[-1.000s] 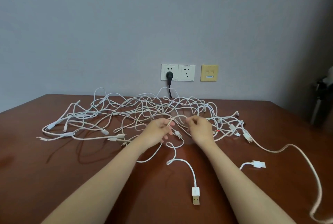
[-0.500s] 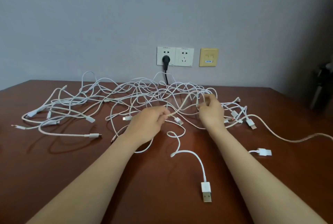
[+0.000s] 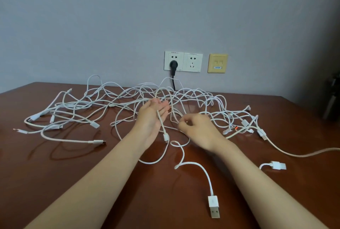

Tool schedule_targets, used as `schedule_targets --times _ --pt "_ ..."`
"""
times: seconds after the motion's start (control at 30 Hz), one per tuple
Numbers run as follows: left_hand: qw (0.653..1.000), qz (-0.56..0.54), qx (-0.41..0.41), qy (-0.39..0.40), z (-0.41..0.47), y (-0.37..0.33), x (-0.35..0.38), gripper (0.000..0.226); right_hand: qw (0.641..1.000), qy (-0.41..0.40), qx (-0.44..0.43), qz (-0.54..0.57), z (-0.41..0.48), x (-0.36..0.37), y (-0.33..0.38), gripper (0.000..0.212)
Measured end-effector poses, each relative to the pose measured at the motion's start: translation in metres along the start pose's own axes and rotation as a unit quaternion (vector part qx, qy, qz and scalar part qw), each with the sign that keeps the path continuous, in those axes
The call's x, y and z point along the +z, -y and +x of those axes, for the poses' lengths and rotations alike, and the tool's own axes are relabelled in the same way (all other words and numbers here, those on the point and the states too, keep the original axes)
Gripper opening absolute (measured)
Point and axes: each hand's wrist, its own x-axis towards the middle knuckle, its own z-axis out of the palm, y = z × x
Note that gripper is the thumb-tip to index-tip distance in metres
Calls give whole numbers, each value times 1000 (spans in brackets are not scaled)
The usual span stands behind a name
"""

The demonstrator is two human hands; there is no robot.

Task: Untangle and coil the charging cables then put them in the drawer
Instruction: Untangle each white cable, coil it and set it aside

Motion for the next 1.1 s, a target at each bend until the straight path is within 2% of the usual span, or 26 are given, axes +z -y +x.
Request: schedule_targets --times 0.13,0.27,0.43,0.57,0.73,0.83,0.93,1.1 --pt "997 0 -58 57 0 2 -9 36 998 -4 -43 -51 -4 5 9 20" --pt "987 -11 -95 129 -3 5 -16 35 991 8 -72 -116 -6 7 9 21" --pt "988 2 -97 124 1 10 -18 30 989 31 -78 -126 -5 9 5 21" --pt "991 2 -60 123 2 10 -14 27 992 41 -79 -87 -3 8 2 20" --pt "995 -23 -7 98 5 4 -11 25 995 34 -93 -29 1 6 4 36" --pt "994 -34 -13 104 4 2 -7 25 993 44 -101 -40 -1 5 7 32" --pt "990 12 -32 139 2 1 -4 29 991 60 -106 -60 -3 3 8 28" --pt "985 107 -45 131 0 1 -5 33 988 81 -99 -83 -7 -1 11 41"
